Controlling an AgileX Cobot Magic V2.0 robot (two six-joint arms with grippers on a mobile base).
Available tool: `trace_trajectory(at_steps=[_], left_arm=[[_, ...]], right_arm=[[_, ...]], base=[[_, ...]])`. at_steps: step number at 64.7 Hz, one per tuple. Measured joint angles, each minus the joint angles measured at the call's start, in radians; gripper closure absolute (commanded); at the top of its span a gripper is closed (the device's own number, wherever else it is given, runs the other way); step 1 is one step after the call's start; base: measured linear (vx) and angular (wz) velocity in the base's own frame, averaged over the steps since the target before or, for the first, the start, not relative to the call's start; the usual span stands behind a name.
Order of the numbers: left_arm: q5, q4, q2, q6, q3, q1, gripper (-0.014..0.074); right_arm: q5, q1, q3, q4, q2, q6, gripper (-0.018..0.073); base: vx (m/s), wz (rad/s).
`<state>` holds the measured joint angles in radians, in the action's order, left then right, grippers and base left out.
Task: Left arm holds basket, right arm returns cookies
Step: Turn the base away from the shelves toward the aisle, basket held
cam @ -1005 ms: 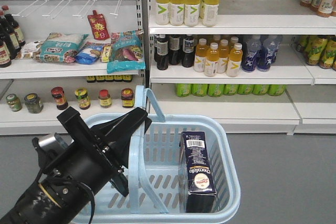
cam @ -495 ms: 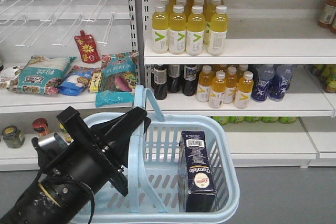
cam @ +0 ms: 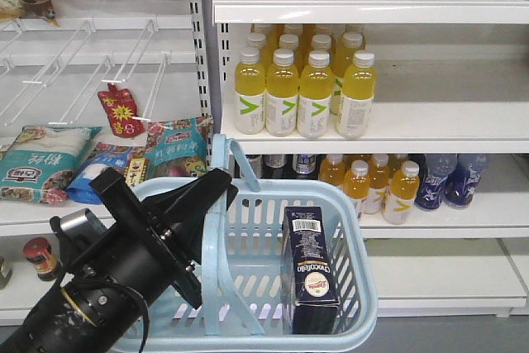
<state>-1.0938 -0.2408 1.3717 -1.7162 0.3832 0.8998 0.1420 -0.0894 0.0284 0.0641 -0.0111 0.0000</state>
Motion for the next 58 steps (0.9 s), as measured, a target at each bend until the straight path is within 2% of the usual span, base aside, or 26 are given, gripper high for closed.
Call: trace_trajectory(at_steps=[24, 58], left_arm=[[0.0, -0.002, 0.0, 0.003, 0.0, 0.0, 0.0599], [0.0, -0.001, 0.0, 0.003, 0.0, 0.0, 0.0599]], right_arm=[[0.0, 0.0, 0.0, 0.0, 0.0, 0.0, 0.0562], [0.0, 0.0, 0.0, 0.0, 0.0, 0.0, 0.0562]], base=[[0.22, -0.11], [0.08, -0.48]])
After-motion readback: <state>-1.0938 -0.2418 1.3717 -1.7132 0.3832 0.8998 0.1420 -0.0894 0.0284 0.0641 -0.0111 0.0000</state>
